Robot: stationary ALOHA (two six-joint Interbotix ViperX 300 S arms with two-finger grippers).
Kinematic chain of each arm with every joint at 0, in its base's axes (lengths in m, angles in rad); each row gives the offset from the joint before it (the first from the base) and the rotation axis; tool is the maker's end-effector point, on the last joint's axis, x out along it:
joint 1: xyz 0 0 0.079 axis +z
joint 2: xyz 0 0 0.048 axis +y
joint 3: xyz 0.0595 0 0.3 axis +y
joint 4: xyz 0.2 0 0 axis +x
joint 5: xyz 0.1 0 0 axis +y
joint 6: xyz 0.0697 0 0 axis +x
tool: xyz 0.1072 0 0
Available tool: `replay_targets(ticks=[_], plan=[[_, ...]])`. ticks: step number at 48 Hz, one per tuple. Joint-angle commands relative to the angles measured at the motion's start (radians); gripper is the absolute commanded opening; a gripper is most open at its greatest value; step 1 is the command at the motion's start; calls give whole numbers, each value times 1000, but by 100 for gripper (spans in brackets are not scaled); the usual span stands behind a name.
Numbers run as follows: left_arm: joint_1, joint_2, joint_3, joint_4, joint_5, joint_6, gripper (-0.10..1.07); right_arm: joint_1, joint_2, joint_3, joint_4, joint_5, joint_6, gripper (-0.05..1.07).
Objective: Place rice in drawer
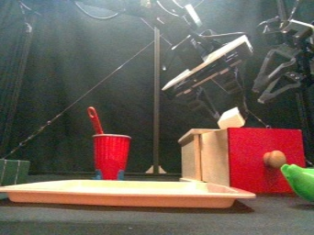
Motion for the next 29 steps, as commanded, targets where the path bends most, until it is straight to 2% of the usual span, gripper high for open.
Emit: replay_targets(ticks=[1, 16, 29], plan=[[2, -15, -35, 3, -2, 0, 78, 2, 2, -9, -3, 2, -2, 84], [3, -14, -34, 3, -2, 0, 80, 2, 2, -9, -5, 2, -2, 84], [3, -9, -37, 3, -2, -2, 91, 2, 2, -9, -3, 2, -2, 84]])
